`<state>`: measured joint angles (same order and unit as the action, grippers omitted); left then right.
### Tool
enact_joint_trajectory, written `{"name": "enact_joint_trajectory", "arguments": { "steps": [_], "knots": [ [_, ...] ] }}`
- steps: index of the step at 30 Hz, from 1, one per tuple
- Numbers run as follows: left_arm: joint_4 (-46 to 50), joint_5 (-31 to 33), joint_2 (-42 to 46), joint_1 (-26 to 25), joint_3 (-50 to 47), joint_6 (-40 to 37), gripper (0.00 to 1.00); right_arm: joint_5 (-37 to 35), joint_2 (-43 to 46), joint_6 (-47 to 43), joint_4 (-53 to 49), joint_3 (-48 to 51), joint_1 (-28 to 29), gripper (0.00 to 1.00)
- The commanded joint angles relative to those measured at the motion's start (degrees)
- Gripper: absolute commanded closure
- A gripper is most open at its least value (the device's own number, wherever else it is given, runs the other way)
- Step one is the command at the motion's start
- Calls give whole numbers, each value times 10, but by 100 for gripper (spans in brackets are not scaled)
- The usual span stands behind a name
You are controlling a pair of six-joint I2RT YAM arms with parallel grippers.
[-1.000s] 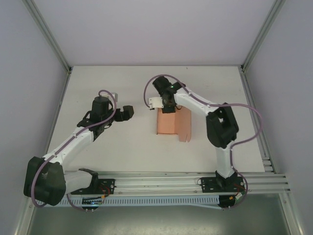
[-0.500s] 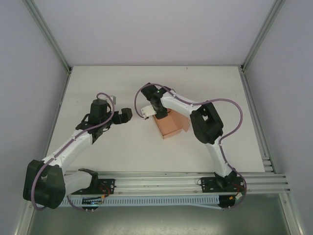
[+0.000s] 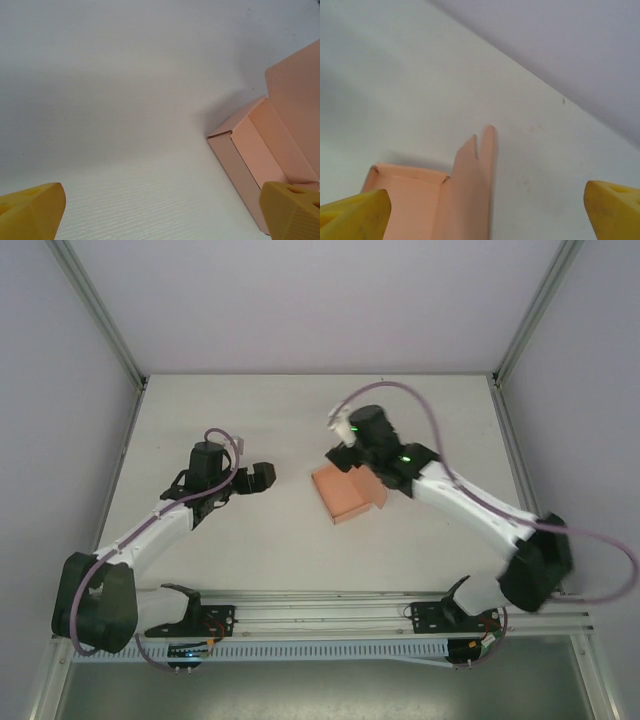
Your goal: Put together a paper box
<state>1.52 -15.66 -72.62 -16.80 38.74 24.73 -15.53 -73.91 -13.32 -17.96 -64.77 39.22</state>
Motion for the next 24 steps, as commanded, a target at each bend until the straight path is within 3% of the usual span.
{"name": "enact_joint_trajectory", "arguments": {
  "steps": [1, 3, 6, 11, 13, 16, 18, 20, 22, 24],
  "knots": [
    [-10, -21, -15, 4, 26, -7, 1, 48, 60, 239, -56, 68, -39, 1],
    [-18, -23, -20, 4, 27, -8, 1, 48, 101, 262, -83, 99, -39, 1],
    [-18, -20, -34, 4, 35, -13, 1, 77, 132, 292, -93, 139, -41, 10],
    [-3, -24, -60, 4, 55, -22, 2, 125, 95, 279, -91, 145, -45, 33],
    [-5, -28, -63, 4, 55, -24, 2, 126, 66, 266, -106, 127, -45, 50],
    [-23, -50, -64, 4, 48, -27, 1, 144, 36, 223, -128, 94, -46, 70],
    [-21, -61, -68, 4, 50, -24, 1, 157, 27, 183, -130, 80, -49, 79],
    [-21, -63, -69, 4, 54, -24, 1, 197, 18, 122, -133, 72, -59, 84],
    [-25, -76, -65, 4, 56, -28, 1, 248, 5, 57, -143, 65, -67, 98],
    [-37, -107, -61, 4, 55, -34, 1, 304, -19, -13, -167, 45, -96, 100]
  ]
}}
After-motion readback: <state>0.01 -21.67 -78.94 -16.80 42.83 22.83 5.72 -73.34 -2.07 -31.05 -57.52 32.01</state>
